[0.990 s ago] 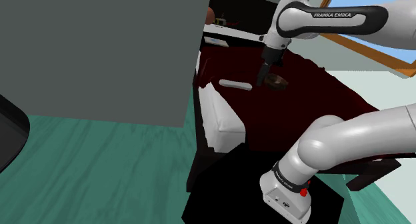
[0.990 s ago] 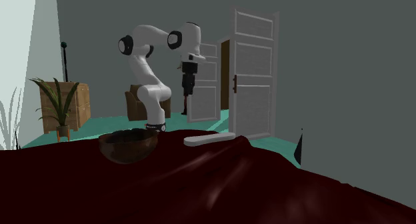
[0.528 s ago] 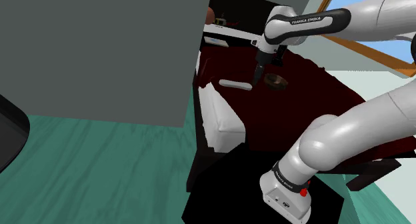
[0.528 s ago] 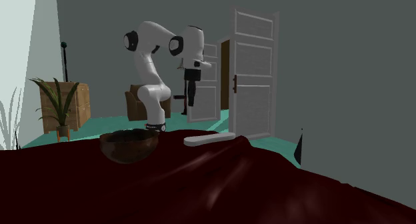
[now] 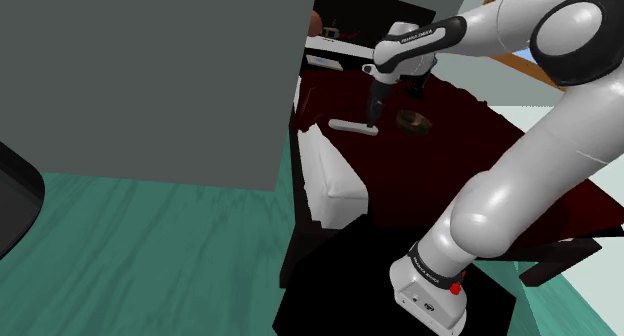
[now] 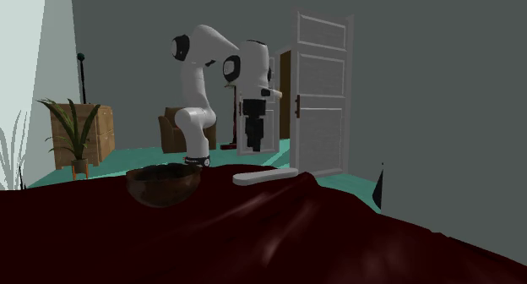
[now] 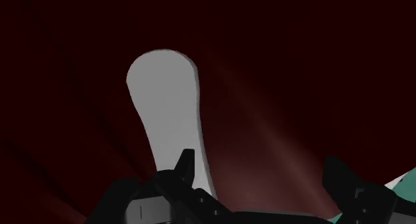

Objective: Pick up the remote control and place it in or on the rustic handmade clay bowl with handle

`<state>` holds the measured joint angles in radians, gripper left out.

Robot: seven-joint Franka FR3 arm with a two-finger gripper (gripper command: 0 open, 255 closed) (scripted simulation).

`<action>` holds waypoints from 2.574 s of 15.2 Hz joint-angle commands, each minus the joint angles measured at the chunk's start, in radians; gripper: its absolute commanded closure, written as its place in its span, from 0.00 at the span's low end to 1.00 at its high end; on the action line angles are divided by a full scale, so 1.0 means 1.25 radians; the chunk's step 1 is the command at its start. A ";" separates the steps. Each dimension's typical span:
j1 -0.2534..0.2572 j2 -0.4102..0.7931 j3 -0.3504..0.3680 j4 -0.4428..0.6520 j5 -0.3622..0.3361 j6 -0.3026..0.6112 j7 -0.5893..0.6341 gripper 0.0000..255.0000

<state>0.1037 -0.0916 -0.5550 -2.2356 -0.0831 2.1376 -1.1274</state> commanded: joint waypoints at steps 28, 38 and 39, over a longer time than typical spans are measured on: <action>-0.030 0.260 0.005 0.119 0.181 0.129 -0.263 1.00; -0.020 0.214 -0.006 0.146 0.146 0.063 -0.240 1.00; -0.019 0.208 -0.007 0.151 0.141 0.054 -0.238 1.00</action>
<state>0.0770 0.1776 -0.5622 -2.0522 0.1005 2.2177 -1.4299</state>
